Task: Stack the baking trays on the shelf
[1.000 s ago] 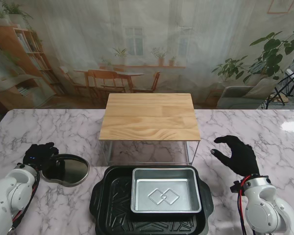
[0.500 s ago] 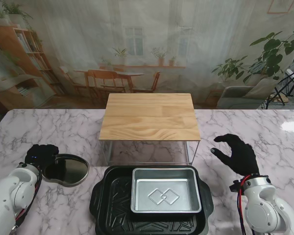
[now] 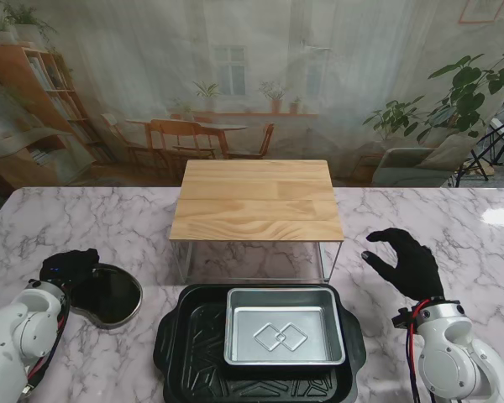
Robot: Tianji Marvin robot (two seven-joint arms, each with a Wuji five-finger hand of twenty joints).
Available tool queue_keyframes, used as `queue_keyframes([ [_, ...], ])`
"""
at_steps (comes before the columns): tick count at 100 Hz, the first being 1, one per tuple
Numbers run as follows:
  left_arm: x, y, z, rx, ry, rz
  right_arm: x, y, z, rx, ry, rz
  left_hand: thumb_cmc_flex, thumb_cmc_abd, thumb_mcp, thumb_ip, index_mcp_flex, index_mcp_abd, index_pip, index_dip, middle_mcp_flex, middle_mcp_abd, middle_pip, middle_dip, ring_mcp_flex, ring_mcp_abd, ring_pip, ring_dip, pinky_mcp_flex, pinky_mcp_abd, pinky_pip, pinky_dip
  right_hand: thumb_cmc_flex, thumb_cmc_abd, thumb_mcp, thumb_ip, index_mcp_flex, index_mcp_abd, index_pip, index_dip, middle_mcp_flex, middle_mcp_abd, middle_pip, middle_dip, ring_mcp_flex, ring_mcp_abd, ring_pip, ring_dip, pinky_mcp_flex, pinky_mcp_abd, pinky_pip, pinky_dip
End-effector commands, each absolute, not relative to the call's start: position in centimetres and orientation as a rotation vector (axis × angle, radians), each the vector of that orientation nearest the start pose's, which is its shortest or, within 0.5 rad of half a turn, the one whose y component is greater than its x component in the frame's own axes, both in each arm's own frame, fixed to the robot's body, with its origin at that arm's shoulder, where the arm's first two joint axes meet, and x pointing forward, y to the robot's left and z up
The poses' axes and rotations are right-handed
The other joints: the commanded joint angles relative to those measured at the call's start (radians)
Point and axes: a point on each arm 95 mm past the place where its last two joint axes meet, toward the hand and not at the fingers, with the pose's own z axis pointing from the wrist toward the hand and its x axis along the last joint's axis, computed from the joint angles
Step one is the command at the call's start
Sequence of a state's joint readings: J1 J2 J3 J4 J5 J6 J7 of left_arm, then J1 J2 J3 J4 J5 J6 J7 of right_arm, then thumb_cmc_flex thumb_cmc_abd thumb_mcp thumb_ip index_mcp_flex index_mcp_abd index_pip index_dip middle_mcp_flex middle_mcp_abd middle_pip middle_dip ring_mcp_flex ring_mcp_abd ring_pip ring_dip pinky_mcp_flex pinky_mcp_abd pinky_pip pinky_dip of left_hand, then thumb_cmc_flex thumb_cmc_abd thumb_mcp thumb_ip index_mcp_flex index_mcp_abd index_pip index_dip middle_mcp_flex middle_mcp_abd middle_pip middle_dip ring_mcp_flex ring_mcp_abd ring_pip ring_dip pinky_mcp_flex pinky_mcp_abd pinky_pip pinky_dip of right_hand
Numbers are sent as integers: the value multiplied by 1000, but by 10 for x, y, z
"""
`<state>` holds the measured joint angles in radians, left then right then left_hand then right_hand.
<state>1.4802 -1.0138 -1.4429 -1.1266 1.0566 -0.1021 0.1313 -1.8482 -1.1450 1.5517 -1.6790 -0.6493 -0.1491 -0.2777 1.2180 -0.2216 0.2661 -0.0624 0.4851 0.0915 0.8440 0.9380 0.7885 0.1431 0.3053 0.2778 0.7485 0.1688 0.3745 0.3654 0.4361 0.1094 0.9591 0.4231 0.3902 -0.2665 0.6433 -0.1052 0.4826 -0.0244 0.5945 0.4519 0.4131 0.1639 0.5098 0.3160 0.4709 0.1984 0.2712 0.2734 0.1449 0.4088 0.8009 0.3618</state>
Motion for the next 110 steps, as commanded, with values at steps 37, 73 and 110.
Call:
queue_keyframes([
  [37, 414, 203, -387, -1561, 1287, -1121, 343, -98, -319, 1475, 875, 1723, 73, 81, 134, -8, -47, -33, 159, 71, 25, 53, 123, 146, 237, 98, 228, 22, 204, 49, 200, 21, 4, 40, -5, 19, -24, -21, -13, 0, -24, -6, 11, -4, -11, -17, -52, -12, -11, -32, -15, 18],
  [73, 414, 208, -374, -1732, 1151, -1210, 343, -97, -318, 1482, 871, 1727, 73, 70, 161, -8, -21, -28, 164, 85, 63, 104, 189, 278, 297, 128, 323, 79, 259, 74, 323, 18, 7, 41, -6, 19, -31, -19, -11, -1, -24, -5, 14, -3, -10, -17, -50, -12, -8, -31, -13, 18],
  [110, 404, 214, -361, -1825, 1025, -1347, 343, -97, -318, 1481, 870, 1728, 73, 51, 175, 3, 23, -35, 164, 97, 93, 109, 205, 355, 327, 104, 345, 100, 283, 53, 358, 8, 8, 44, -7, 19, -37, -19, -8, -2, -24, -5, 16, -3, -8, -17, -49, -12, -8, -30, -12, 17],
])
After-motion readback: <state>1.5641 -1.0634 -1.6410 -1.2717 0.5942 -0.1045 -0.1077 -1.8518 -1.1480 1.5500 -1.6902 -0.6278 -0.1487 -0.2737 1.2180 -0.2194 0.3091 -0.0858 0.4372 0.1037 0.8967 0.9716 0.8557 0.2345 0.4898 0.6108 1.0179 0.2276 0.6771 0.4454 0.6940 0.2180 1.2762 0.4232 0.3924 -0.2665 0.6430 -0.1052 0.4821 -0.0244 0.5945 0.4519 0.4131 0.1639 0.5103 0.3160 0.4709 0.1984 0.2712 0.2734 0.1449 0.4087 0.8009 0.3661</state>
